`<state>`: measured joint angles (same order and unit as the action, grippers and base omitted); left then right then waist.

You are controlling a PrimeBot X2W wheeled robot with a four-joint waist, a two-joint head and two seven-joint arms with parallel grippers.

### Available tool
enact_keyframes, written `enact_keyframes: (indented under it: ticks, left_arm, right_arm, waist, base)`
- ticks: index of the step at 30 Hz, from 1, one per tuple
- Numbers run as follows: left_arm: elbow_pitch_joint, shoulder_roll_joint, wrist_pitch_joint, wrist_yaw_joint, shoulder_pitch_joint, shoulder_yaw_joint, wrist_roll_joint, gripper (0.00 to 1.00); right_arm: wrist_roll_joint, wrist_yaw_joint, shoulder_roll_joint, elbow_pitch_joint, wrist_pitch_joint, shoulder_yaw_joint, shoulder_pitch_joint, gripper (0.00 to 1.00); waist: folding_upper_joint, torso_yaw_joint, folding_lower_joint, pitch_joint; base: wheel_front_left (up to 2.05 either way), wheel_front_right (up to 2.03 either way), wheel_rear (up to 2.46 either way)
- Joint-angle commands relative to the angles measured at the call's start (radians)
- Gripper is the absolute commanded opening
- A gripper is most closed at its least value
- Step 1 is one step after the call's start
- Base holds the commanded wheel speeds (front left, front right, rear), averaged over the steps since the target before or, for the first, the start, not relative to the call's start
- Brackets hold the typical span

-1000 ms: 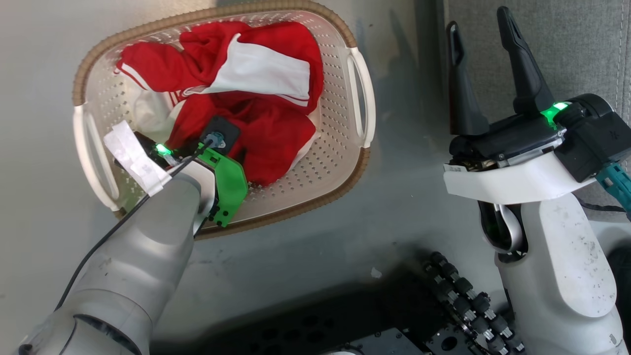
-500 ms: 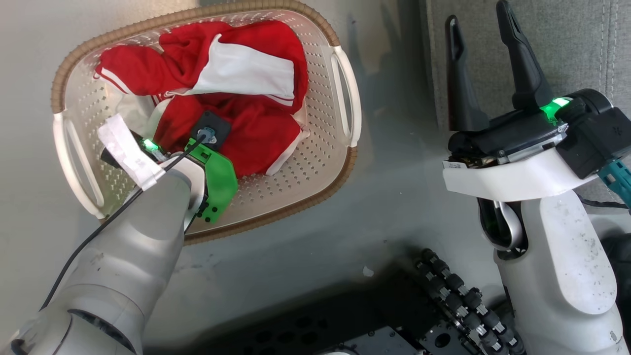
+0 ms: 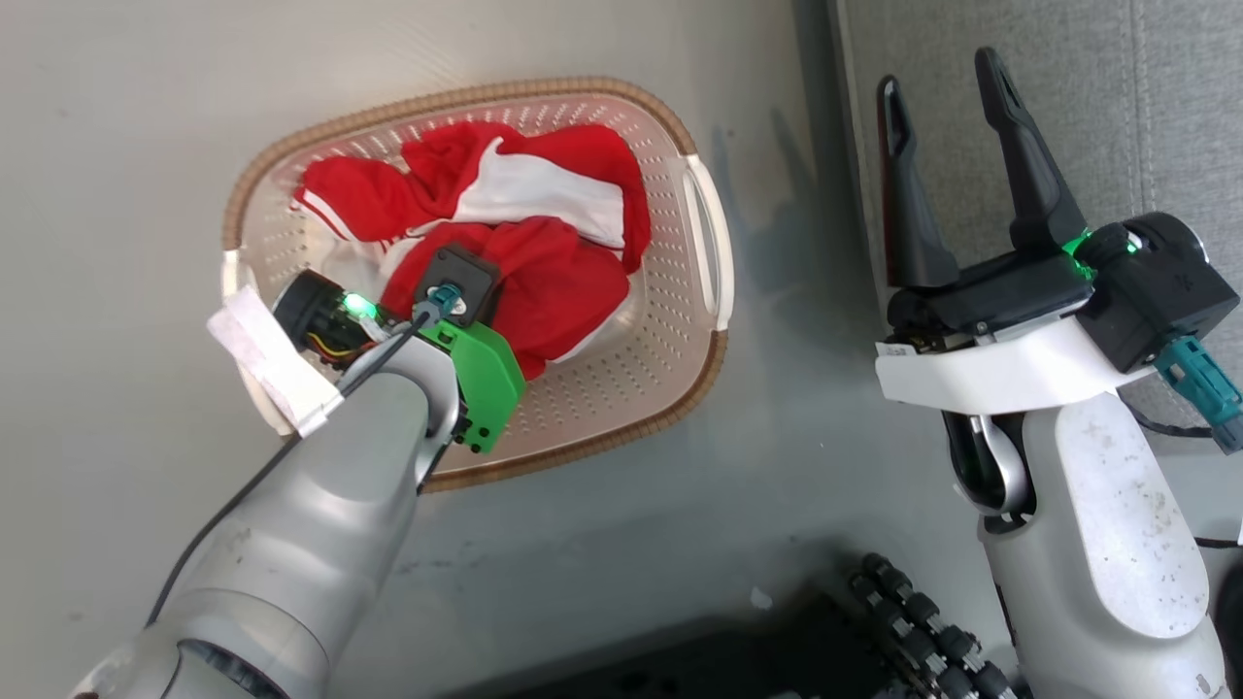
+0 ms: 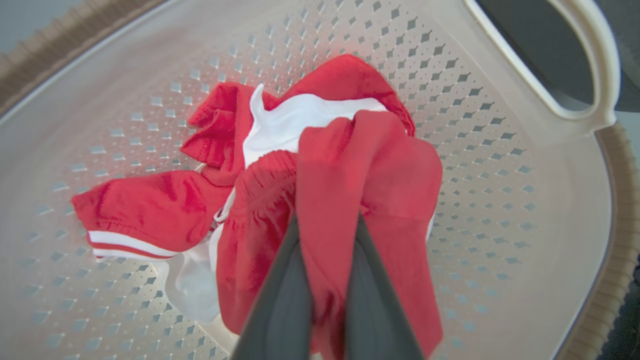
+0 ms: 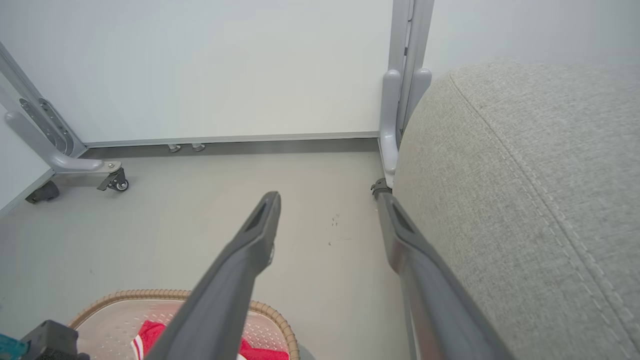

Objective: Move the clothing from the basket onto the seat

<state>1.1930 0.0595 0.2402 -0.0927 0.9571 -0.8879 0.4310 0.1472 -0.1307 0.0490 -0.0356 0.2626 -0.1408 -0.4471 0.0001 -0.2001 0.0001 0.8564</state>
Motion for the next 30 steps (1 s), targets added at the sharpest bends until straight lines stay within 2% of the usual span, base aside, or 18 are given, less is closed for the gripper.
enact_keyframes:
  ticks: [1, 10, 21, 30]
  left_arm:
    - [-0.019, -0.003, 0.011, -0.001, -0.022, 0.005, 0.01, 0.0]
    - [-0.225, -0.006, 0.025, 0.024, -0.127, 0.073, 0.055, 0.0]
    - [-0.603, 0.073, 0.025, 0.075, -0.289, 0.223, 0.007, 0.0]
    - [-0.894, 0.101, 0.024, 0.1, -0.408, 0.372, -0.043, 0.0]
  right_arm:
    - [-0.008, 0.0, 0.003, 0.003, 0.003, 0.005, 0.018, 1.0]
    - [-0.033, 0.0, 0.003, 0.028, 0.003, 0.034, 0.096, 1.0]
    - [-0.037, 0.0, 0.003, 0.051, 0.003, 0.053, 0.177, 1.0]
    - [-0.036, 0.0, 0.003, 0.051, -0.017, 0.055, 0.225, 1.0]
  waist:
    - [-0.0001, 0.059, -0.0001, -0.094]
    - [-0.0001, 0.118, -0.0001, -0.255]
    - [-0.0001, 0.153, -0.0001, -0.405]
    - [-0.0001, 0.168, -0.0001, -0.5]
  base:
    - [0.0, 0.0, 0.0]
    - [0.0, 0.0, 0.0]
    - [0.0, 0.0, 0.0]
    - [0.0, 0.0, 0.0]
